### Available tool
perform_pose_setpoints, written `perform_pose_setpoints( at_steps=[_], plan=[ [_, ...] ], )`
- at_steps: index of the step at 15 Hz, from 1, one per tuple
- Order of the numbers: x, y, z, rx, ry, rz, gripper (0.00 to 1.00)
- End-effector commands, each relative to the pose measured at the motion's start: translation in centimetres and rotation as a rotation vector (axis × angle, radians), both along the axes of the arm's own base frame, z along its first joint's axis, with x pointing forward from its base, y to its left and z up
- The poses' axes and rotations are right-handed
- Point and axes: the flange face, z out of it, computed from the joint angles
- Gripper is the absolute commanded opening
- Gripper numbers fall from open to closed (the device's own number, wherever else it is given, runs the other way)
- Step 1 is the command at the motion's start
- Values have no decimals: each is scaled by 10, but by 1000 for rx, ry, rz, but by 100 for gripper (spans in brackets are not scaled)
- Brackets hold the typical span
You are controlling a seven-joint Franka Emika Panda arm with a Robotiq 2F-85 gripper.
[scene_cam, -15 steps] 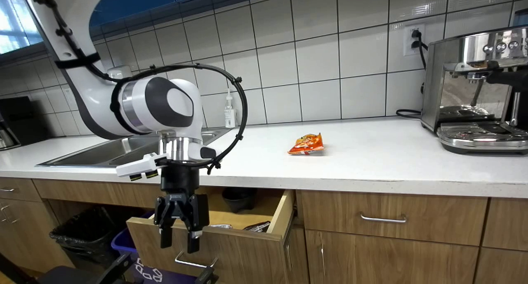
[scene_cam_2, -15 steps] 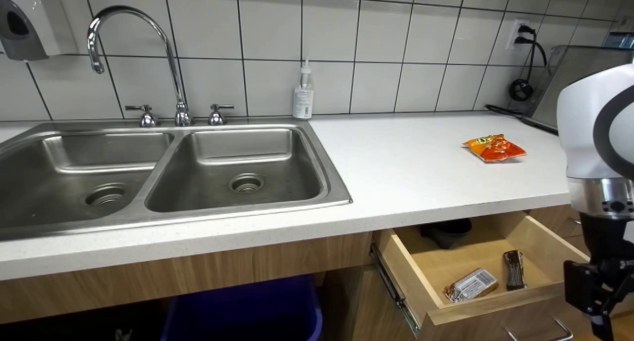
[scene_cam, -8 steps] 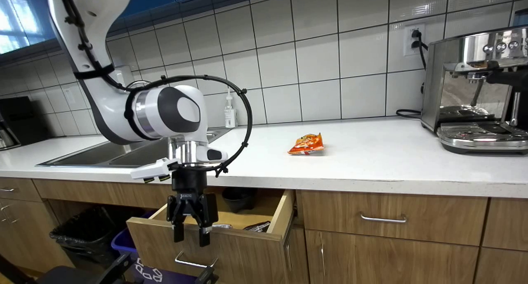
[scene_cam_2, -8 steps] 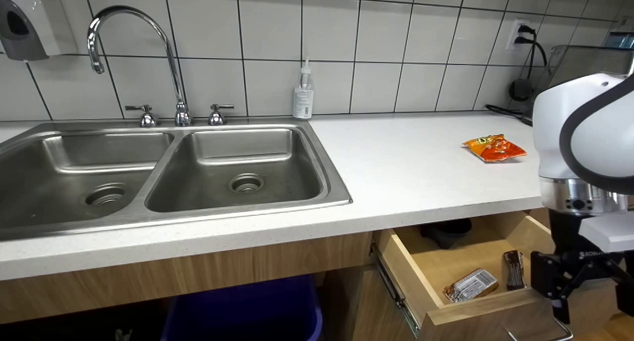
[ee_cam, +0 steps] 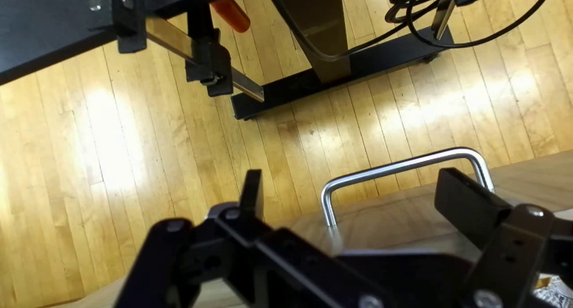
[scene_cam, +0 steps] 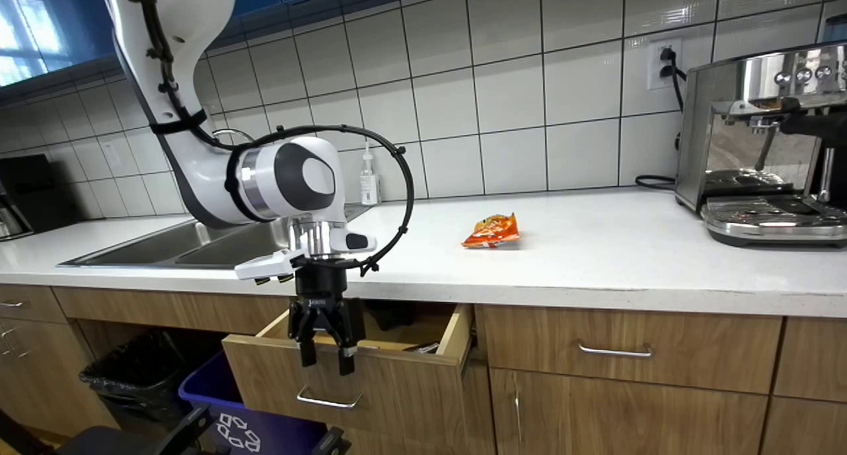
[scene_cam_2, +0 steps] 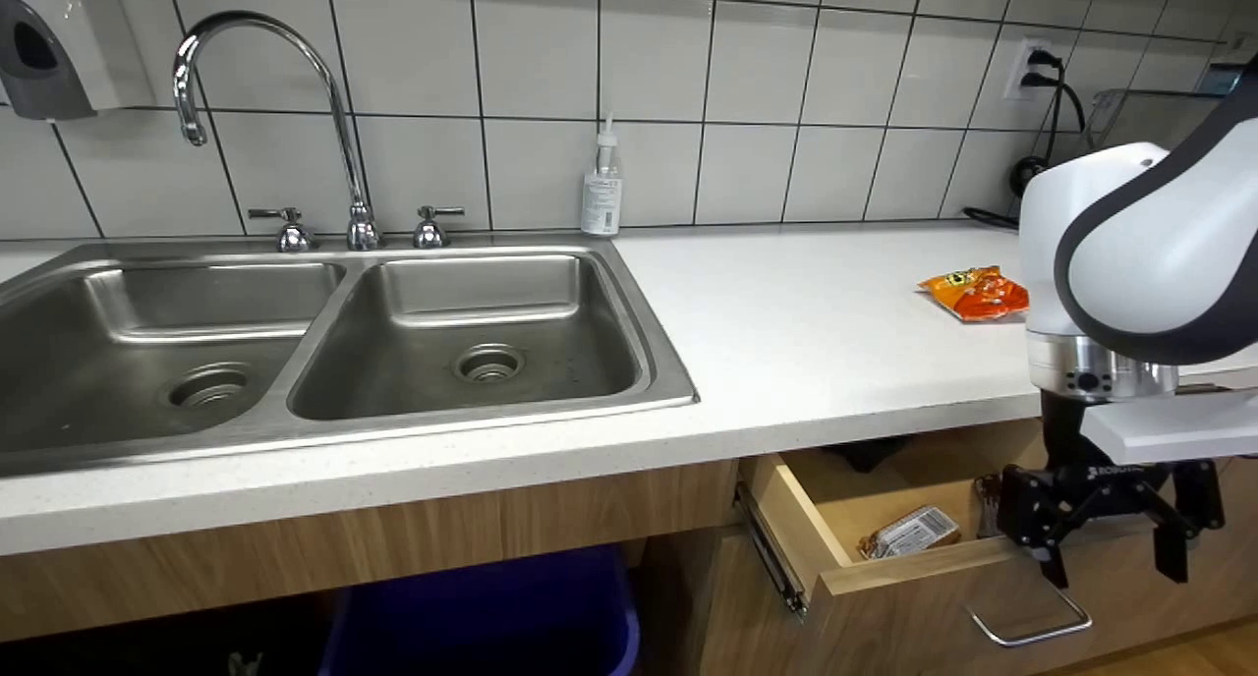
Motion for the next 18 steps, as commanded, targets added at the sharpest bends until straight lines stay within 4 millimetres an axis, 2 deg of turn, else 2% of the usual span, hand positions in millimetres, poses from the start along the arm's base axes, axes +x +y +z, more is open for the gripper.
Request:
perform_pose_setpoints(
  at_steps=[1, 18],
  plan=[
    [23, 7, -6, -4, -37, -40, 100],
    [81, 6, -4, -22, -111, -52, 100]
  ],
)
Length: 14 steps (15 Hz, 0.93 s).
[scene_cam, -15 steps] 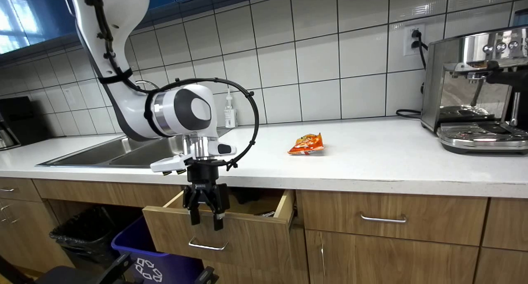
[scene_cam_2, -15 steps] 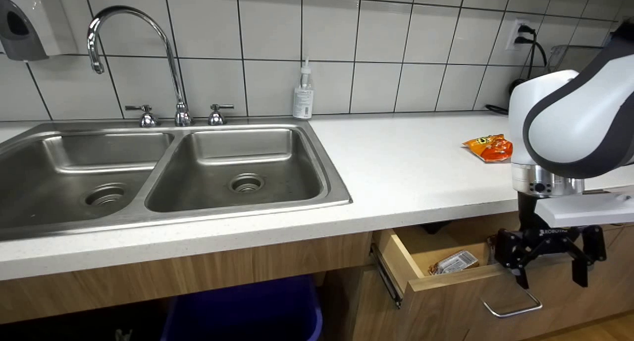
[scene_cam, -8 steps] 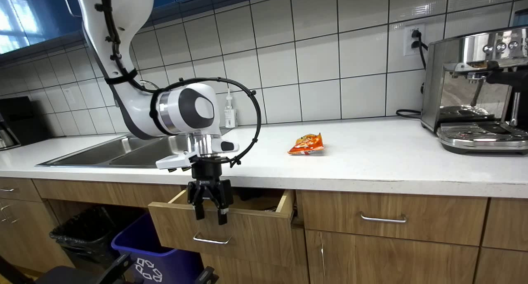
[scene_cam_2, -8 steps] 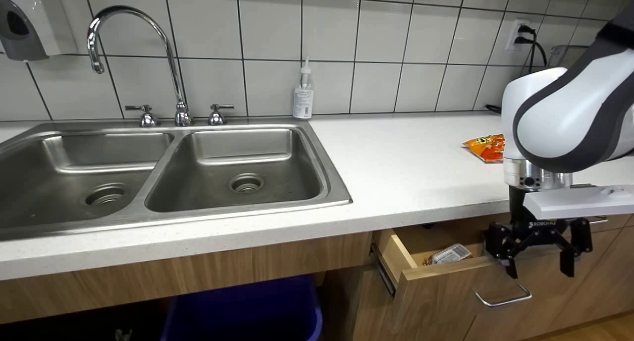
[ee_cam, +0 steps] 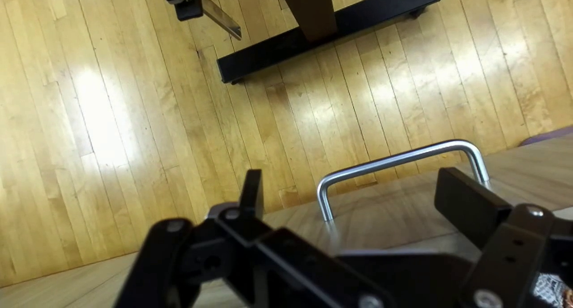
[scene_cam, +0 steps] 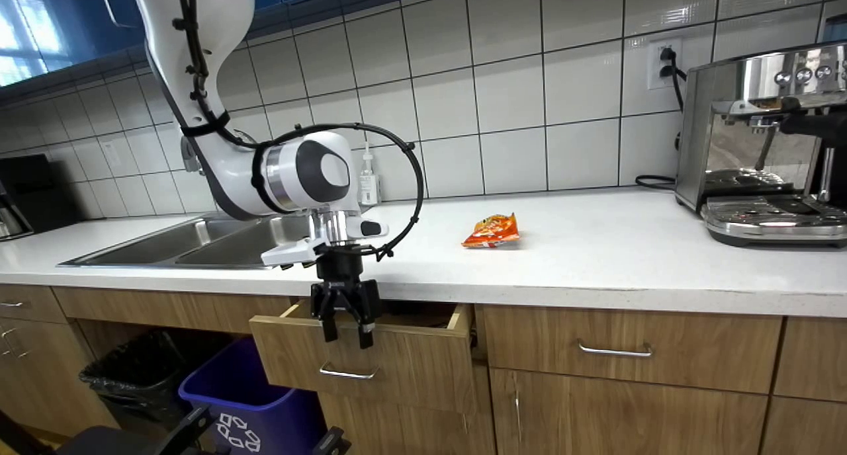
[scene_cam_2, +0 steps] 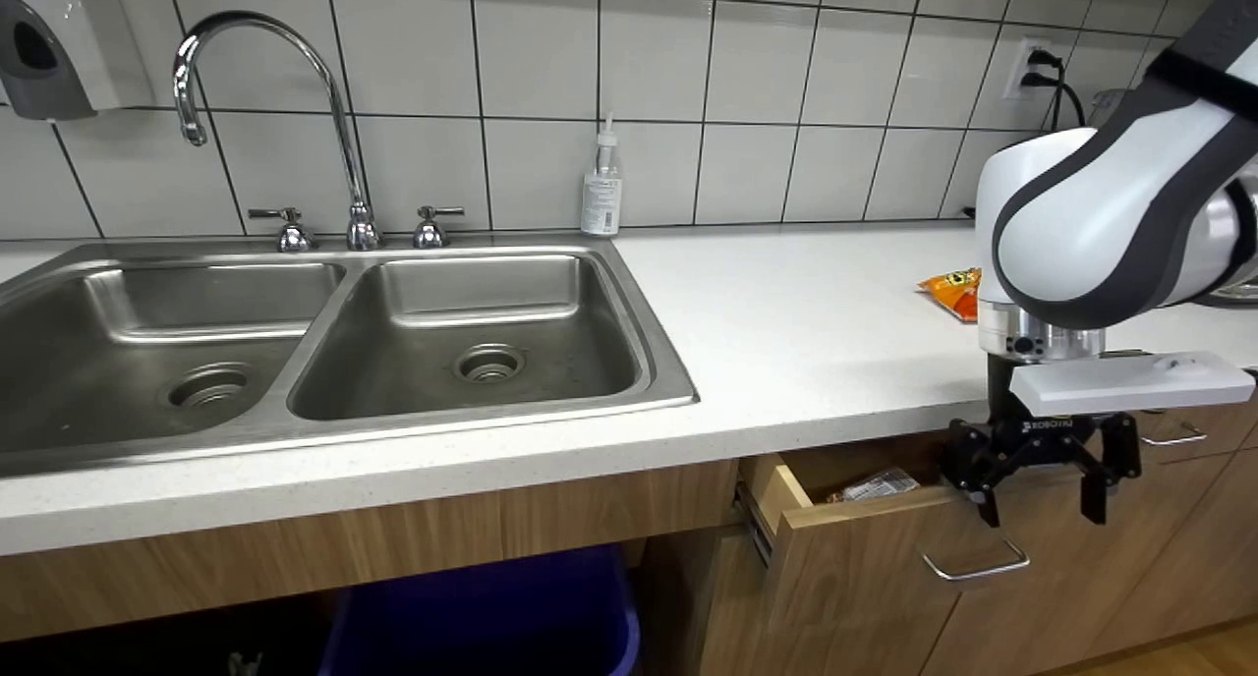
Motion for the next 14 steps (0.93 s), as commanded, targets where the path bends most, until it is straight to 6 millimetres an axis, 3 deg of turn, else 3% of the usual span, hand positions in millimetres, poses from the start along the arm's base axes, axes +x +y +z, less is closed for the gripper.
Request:
perform_pose_setpoints(
  at_steps=[1, 10, 14],
  plan=[
    [32, 4, -6, -14, -46, -41, 100],
    [74, 5, -4, -11, -100, -73, 100],
    [77, 8, -4, -9, -96, -69, 100]
  ],
)
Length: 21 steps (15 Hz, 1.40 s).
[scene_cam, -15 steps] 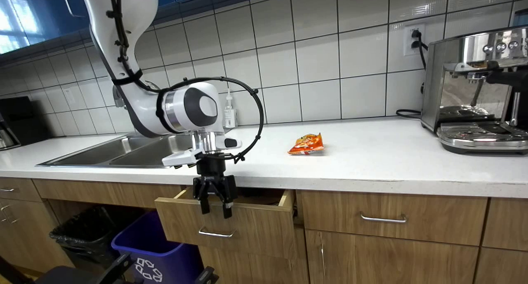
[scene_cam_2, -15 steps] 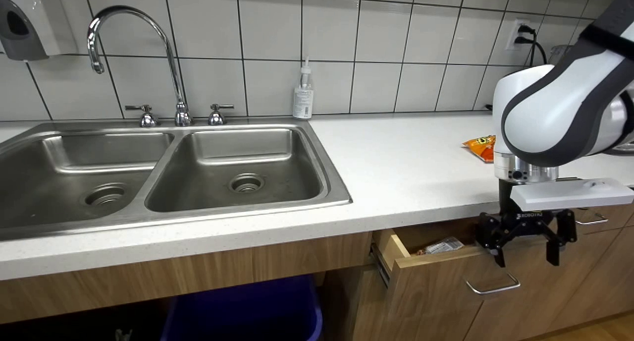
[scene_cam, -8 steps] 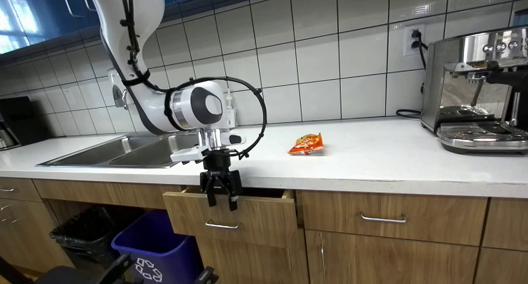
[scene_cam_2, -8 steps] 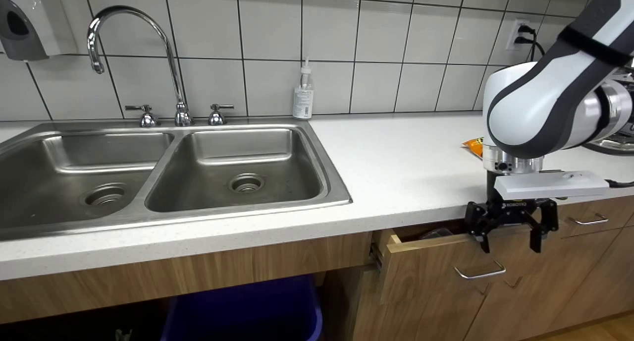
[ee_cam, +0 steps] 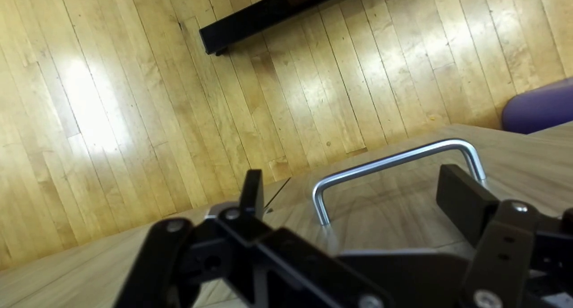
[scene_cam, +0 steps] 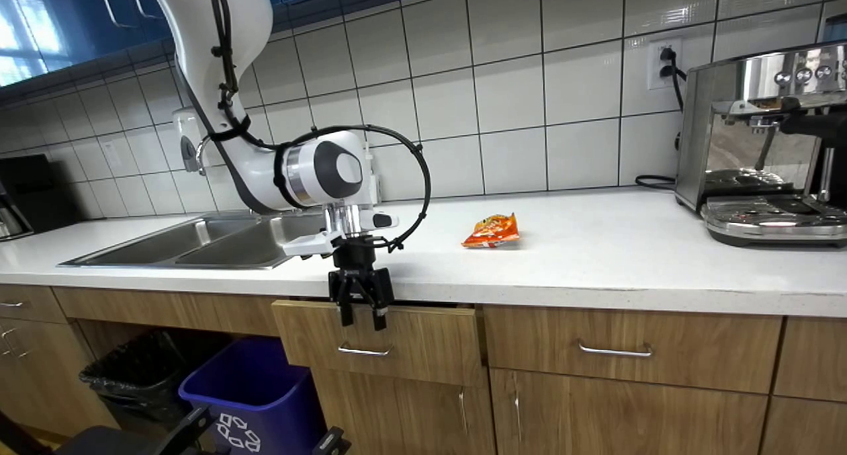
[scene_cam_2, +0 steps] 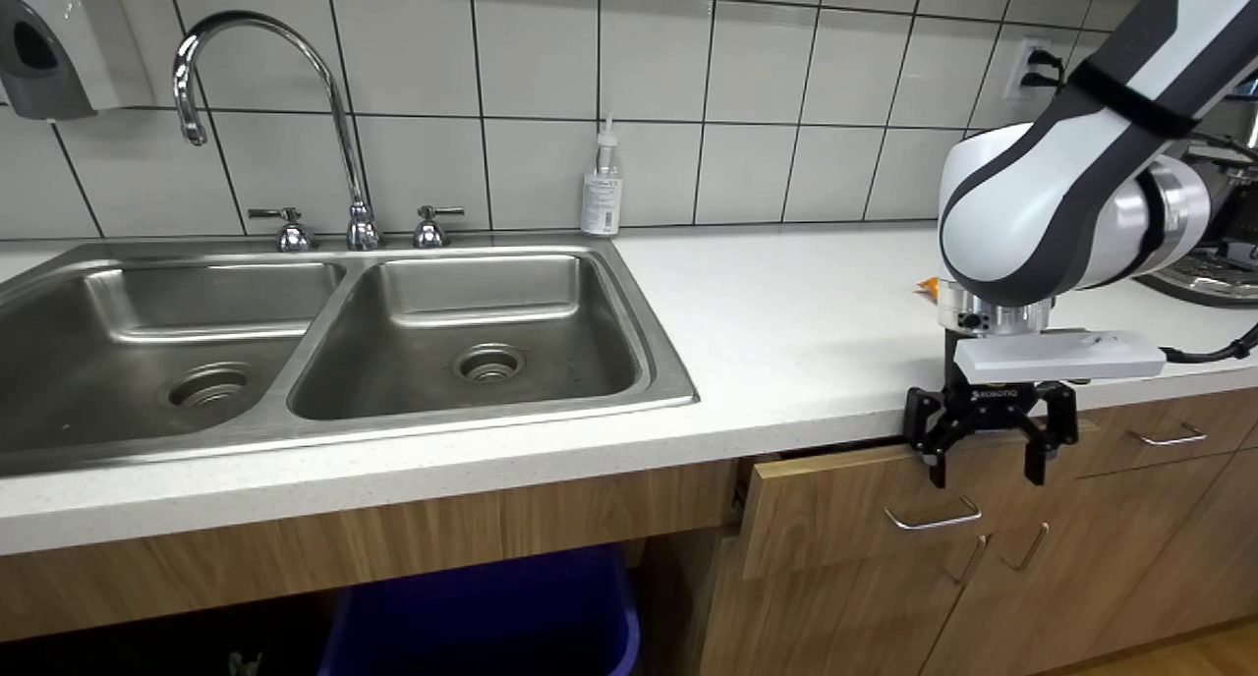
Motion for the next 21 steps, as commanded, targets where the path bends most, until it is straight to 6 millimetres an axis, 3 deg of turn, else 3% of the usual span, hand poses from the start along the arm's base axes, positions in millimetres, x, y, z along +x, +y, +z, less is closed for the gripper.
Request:
perform_pose_setpoints(
  at_steps=[1, 10, 21],
  plan=[
    [27, 7, 0, -7, -39, -35, 100],
    [-13, 10, 33, 59, 15, -15, 100],
    [-66, -8, 112, 65, -52, 20, 100]
  ],
)
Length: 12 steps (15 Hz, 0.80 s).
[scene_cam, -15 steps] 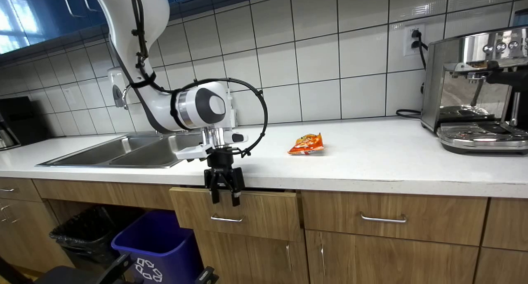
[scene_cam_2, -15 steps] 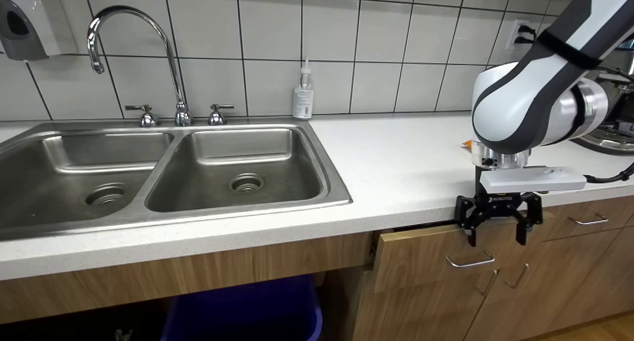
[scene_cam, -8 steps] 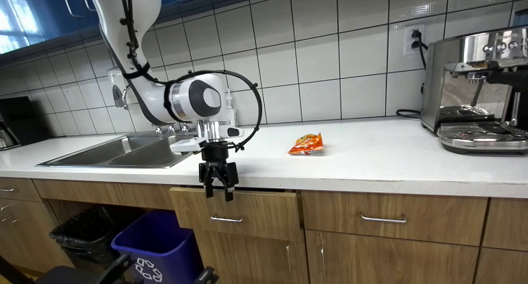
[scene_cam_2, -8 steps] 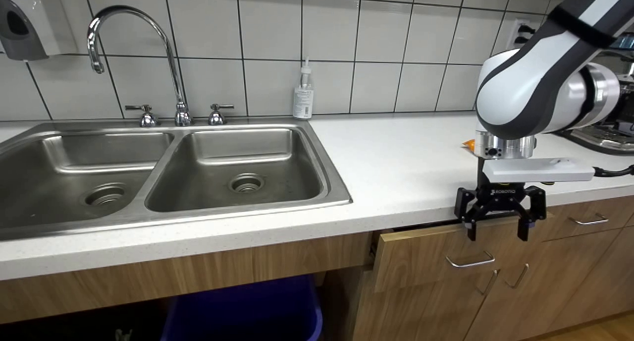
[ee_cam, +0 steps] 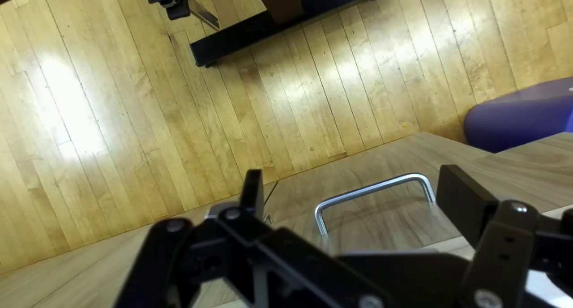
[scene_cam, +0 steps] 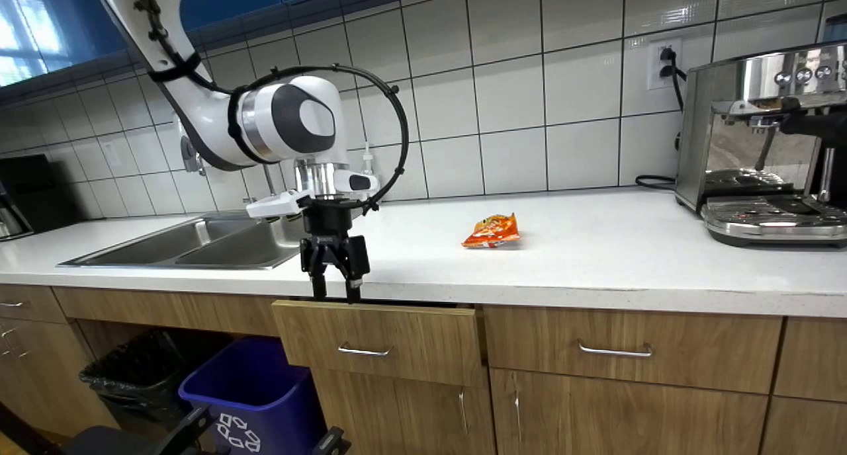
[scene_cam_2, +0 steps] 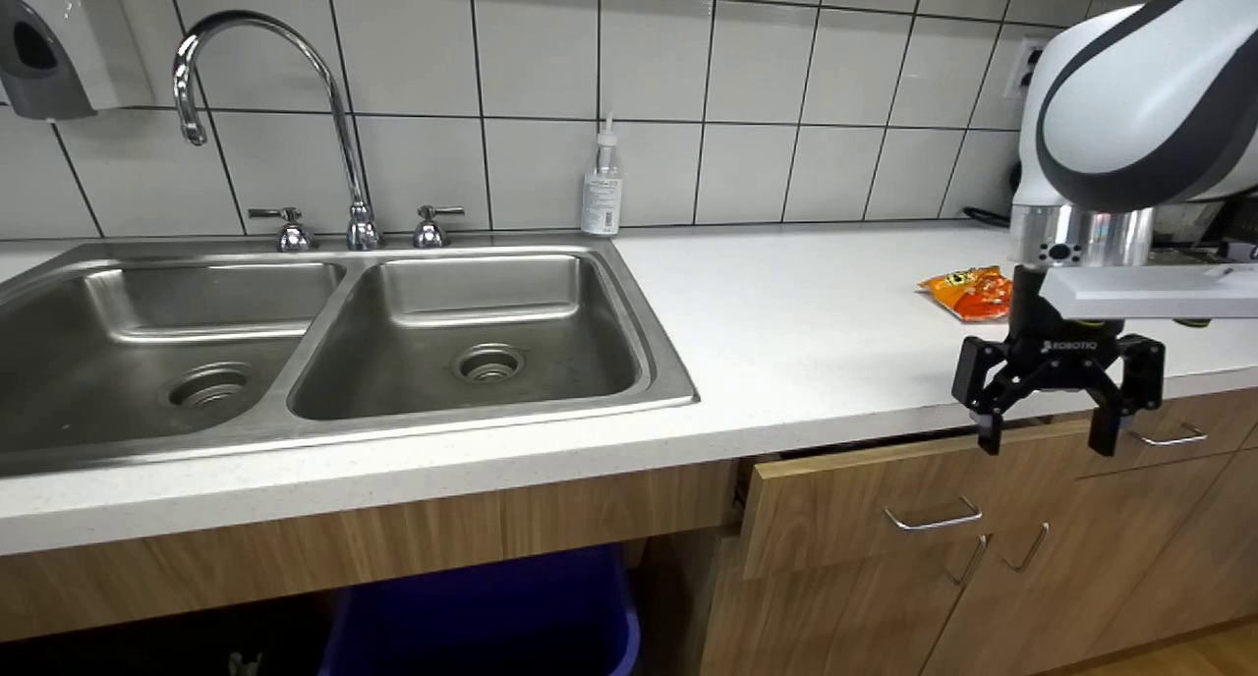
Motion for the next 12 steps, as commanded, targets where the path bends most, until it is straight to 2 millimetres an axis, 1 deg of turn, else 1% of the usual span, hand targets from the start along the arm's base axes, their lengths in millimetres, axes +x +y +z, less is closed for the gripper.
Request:
perform_pose_setpoints(
  at_steps=[1, 3, 4, 12],
  plan=[
    [-3, -2, 7, 1, -5, 0, 100],
    [-9, -5, 20, 4, -17, 0, 100],
    [-11, -6, 23, 5, -20, -1, 100],
    [-15, -6, 22, 6, -17, 0, 100]
  ],
)
